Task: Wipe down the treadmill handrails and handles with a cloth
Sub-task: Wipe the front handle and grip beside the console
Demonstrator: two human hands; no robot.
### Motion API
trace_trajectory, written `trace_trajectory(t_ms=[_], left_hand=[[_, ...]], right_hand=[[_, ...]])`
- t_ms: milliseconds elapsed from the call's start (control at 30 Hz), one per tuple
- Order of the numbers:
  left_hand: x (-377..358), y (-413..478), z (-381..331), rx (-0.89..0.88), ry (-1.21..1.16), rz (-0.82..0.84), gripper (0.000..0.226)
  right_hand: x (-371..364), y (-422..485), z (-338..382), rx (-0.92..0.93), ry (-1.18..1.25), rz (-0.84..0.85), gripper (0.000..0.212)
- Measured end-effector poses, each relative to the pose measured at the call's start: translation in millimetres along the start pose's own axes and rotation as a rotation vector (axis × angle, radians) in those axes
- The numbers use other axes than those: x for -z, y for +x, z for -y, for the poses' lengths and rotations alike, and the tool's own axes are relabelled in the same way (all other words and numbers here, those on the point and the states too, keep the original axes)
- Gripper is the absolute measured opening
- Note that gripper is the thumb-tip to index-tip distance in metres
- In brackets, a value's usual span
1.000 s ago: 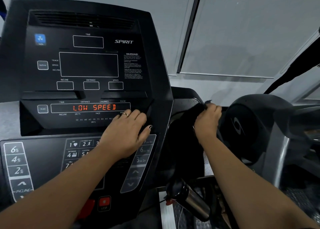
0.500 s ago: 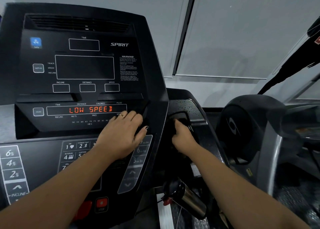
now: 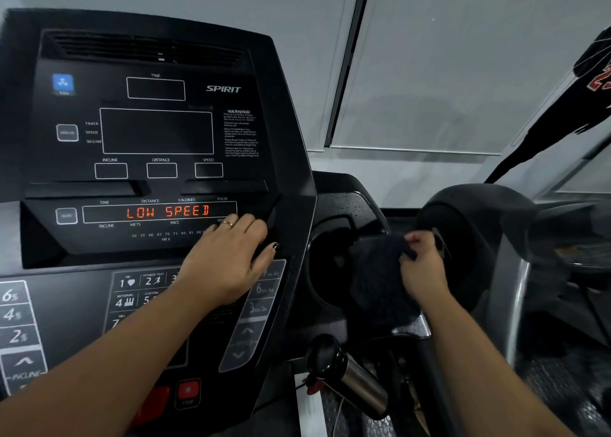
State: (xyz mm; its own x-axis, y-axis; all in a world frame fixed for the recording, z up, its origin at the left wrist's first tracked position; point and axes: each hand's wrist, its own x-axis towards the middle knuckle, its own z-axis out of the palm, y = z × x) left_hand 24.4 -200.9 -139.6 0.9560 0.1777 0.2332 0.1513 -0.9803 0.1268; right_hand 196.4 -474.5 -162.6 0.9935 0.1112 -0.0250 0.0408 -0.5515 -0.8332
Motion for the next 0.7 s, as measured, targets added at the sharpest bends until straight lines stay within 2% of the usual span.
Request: trace_trajectory(t_ms=[67,133,200,267,333,500,600,700], left_hand=[[0,0,0,0.001,-0.004,-0.006,0.038],[0,0,0,-0.001,-0.006,-0.005,0.038],[0,0,0,-0.004,-0.009,-0.001,0.037],[0,0,1,-0.005,-0.012,-0.009,0.037],[-1,0,1,-0.001,-0.012,-0.013,0.036],[-1,0,0,0.001,-0.002,-0.007,0.036],[0,0,-1,0.011,-0.009,-0.011,0.036],[1,0,-1,0.011,-0.018,-0.008,0.038]], right_hand=[[-3,-10,-9,0.110,-0.251,-0.073,0.030],[-10,-21,-7,0.342,-0.444,-0.172,0.027],[-22,-31,-9,0.487,-0.625,-0.199,0.020],[-33,-39,-17,0.438,-0.820,-0.156,0.043],[-38,-44,-27,0.384,-0.897,-0.111,0.065],[-41,-32,-25,0.512,-0.669,-0.183,0.026],[-46,-11,-8,0.540,-0.480,-0.351,0.025],[-62,19,11,0.365,-0.320,-0.463,0.033]])
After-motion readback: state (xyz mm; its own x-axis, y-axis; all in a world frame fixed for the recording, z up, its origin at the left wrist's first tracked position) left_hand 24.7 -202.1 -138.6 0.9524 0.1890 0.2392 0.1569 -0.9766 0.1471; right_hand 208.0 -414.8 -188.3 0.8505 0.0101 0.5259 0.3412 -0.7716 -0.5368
